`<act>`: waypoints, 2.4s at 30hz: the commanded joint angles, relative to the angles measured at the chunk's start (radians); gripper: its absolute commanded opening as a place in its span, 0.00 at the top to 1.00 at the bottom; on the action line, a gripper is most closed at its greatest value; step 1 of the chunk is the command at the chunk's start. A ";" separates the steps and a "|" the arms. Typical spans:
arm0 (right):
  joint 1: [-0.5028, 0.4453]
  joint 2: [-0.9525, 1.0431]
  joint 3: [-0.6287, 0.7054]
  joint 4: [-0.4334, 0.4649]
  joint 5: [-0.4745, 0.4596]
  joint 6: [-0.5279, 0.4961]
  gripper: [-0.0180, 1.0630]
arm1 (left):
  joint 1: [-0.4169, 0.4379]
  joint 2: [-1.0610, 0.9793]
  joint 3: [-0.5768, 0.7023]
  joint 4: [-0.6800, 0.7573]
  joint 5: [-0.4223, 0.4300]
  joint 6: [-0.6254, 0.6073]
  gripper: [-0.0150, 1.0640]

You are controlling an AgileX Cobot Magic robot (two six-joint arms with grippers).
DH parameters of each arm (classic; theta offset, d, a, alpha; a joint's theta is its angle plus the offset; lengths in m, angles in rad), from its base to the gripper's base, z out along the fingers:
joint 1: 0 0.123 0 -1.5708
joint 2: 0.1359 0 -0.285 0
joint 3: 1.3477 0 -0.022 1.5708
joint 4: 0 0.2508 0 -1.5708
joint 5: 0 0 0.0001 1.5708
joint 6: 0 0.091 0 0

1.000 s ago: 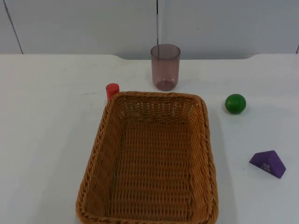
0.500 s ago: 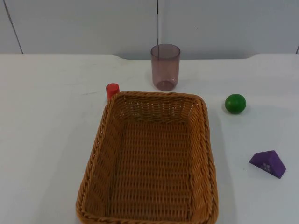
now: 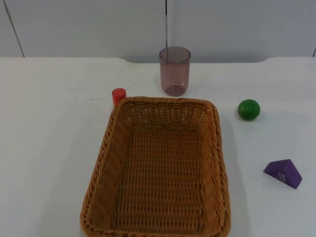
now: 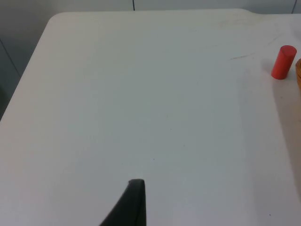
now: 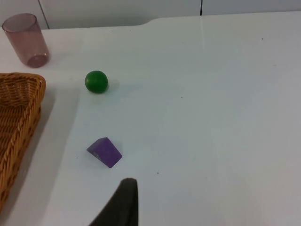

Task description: Pick up the basket with the left hand and place the triangular block into the basket with the right hand.

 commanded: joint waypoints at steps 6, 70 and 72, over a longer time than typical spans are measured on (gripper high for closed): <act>-0.005 -0.002 0.003 0.000 -0.009 -0.010 0.01 | -0.006 0.011 0.002 -0.022 -0.015 -0.006 0.01; -0.005 1.012 -0.213 0.015 -0.347 -0.038 0.01 | -0.243 1.490 -0.175 -0.436 -0.595 0.227 0.01; -0.005 1.012 -0.213 0.015 -0.347 -0.038 0.01 | -0.255 1.515 -0.175 -0.436 -0.618 0.227 0.01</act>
